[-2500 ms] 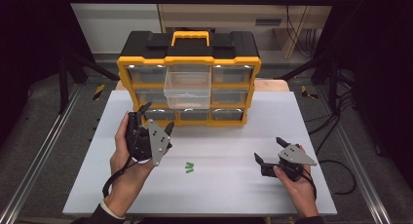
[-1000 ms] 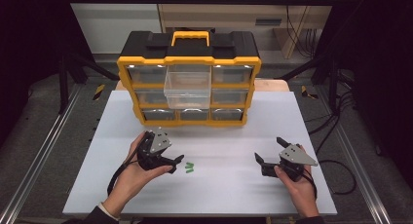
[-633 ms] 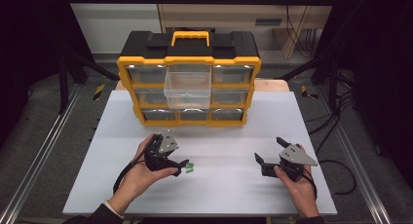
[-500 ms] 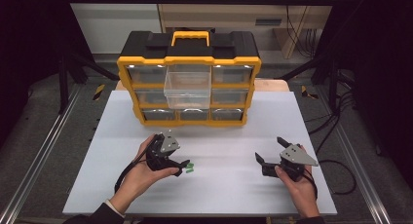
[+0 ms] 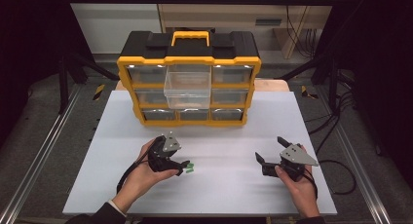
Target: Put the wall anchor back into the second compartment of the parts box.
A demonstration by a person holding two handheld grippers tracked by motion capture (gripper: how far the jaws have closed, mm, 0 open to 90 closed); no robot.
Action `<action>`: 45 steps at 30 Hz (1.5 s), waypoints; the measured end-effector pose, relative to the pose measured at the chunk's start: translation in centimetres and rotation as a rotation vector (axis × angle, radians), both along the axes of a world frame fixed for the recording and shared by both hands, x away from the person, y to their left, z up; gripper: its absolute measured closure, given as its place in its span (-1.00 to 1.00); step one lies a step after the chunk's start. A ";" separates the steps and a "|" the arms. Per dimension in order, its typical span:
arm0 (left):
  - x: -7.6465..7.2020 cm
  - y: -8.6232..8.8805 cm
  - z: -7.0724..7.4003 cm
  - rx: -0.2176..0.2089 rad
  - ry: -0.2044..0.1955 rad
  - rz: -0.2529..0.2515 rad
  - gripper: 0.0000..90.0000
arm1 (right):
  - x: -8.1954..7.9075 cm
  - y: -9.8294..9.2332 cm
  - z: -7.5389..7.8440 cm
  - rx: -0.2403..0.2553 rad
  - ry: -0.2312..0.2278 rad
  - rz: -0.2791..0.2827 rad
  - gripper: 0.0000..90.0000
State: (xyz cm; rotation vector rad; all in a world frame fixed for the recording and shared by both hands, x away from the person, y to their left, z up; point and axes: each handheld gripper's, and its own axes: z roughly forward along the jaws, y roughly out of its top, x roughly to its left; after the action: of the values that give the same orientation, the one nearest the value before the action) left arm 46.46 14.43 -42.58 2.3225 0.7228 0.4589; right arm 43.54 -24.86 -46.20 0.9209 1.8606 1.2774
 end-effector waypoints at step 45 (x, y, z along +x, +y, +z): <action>2.2 -2.3 -3.3 0.072 0.143 -0.112 0.45 | 0.0 0.1 0.0 -0.017 -0.001 0.006 -0.88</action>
State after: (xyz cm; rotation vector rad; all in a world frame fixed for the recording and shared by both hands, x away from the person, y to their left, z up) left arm 48.65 12.13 -45.89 2.4678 0.6481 0.2752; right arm 43.58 -24.81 -46.24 0.9056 1.8719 1.2635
